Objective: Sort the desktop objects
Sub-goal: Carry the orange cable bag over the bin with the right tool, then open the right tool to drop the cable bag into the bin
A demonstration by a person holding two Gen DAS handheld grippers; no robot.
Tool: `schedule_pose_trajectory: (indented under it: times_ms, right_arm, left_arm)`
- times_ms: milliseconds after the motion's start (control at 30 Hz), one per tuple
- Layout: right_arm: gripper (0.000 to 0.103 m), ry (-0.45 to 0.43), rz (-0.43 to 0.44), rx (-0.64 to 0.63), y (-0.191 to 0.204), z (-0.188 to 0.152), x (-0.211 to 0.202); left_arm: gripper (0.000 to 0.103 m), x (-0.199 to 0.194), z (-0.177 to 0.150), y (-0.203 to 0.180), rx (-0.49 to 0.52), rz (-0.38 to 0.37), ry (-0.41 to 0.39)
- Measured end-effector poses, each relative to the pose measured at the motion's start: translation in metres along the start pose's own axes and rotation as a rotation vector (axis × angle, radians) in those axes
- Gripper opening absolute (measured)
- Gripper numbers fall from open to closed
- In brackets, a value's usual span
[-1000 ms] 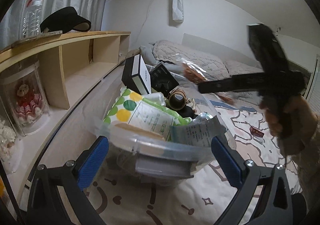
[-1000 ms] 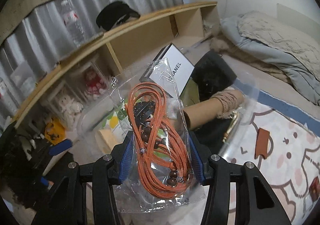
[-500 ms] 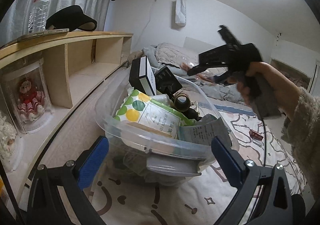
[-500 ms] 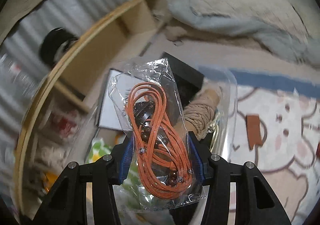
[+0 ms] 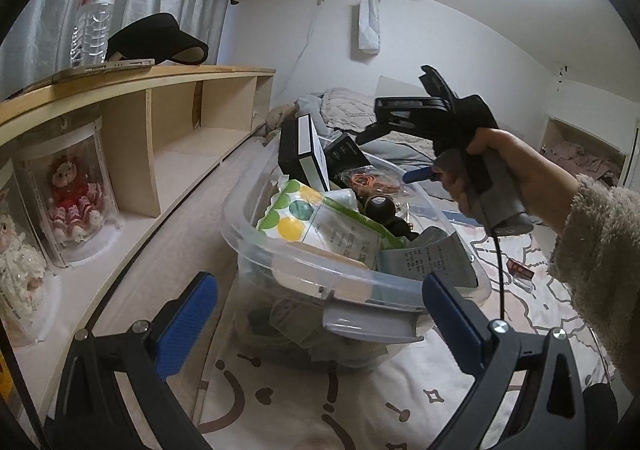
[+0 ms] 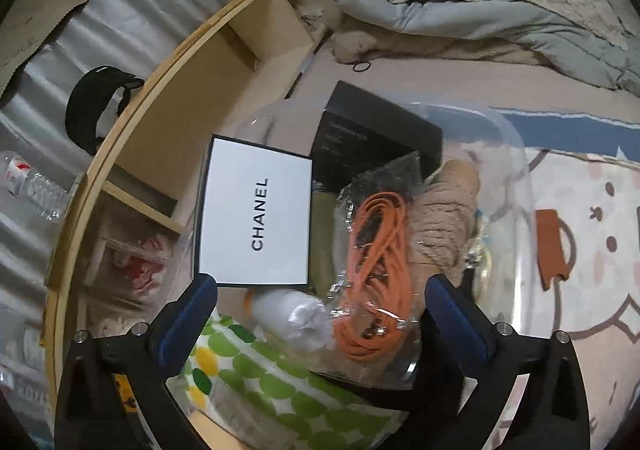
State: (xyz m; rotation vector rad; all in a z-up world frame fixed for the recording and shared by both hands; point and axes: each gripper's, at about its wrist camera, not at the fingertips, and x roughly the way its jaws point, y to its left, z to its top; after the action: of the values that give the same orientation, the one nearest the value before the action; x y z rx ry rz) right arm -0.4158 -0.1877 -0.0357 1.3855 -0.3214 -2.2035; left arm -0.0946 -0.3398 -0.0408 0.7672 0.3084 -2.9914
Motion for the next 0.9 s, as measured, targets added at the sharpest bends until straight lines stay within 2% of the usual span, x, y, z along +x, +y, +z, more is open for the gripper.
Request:
schedule_pose_trajectory:
  times_ms: [67, 100, 133, 200, 267, 300, 333, 467, 567, 667, 767, 833, 900]
  right_arm:
    - [0.103, -0.009, -0.015, -0.001, -0.003, -0.001, -0.004]
    - [0.095, -0.016, -0.028, -0.005, -0.004, -0.001, -0.006]
    - [0.073, -0.015, -0.05, -0.014, -0.005, -0.001, -0.007]
    - [0.049, 0.025, -0.104, -0.011, -0.008, 0.001, 0.0]
    - [0.044, 0.045, -0.131, -0.019, -0.008, 0.0, 0.006]
    - [0.038, 0.053, -0.139, -0.038, -0.006, -0.001, 0.009]
    - [0.037, 0.067, -0.122, -0.054, -0.003, -0.003, 0.013]
    - [0.035, 0.107, 0.044, -0.138, 0.017, -0.015, 0.016]
    - [0.035, 0.068, -0.009, -0.169, 0.026, -0.016, 0.01]
    - [0.035, -0.029, -0.164, -0.159, 0.024, -0.012, -0.003]
    - [0.035, -0.014, -0.161, -0.123, 0.015, -0.005, -0.004]
    - [0.035, -0.075, -0.139, -0.136, 0.016, -0.001, -0.01]
    - [0.034, -0.101, -0.131, -0.189, 0.021, 0.004, -0.009]
  left_arm:
    - [0.103, 0.001, -0.001, 0.001, -0.003, -0.002, 0.001]
    - [0.103, 0.001, -0.002, 0.001, -0.003, -0.003, 0.002]
    - [0.103, 0.001, -0.003, 0.002, -0.004, -0.003, 0.004]
    - [0.103, 0.003, -0.004, 0.003, -0.007, -0.003, 0.009]
    - [0.103, 0.004, -0.005, 0.003, -0.011, -0.002, 0.014]
    - [0.103, 0.004, -0.005, 0.003, -0.012, -0.003, 0.015]
    - [0.103, 0.004, -0.005, 0.003, -0.012, -0.004, 0.016]
    - [0.103, 0.003, -0.005, 0.0, -0.004, -0.003, 0.014]
    - [0.103, 0.002, -0.005, -0.001, 0.0, -0.004, 0.014]
    - [0.103, 0.002, -0.005, -0.002, 0.005, -0.005, 0.017]
    - [0.103, 0.003, -0.005, -0.002, 0.007, -0.008, 0.018]
    - [0.103, 0.004, -0.006, -0.002, 0.007, -0.007, 0.019]
    - [0.103, 0.005, -0.006, -0.002, 0.007, -0.008, 0.021]
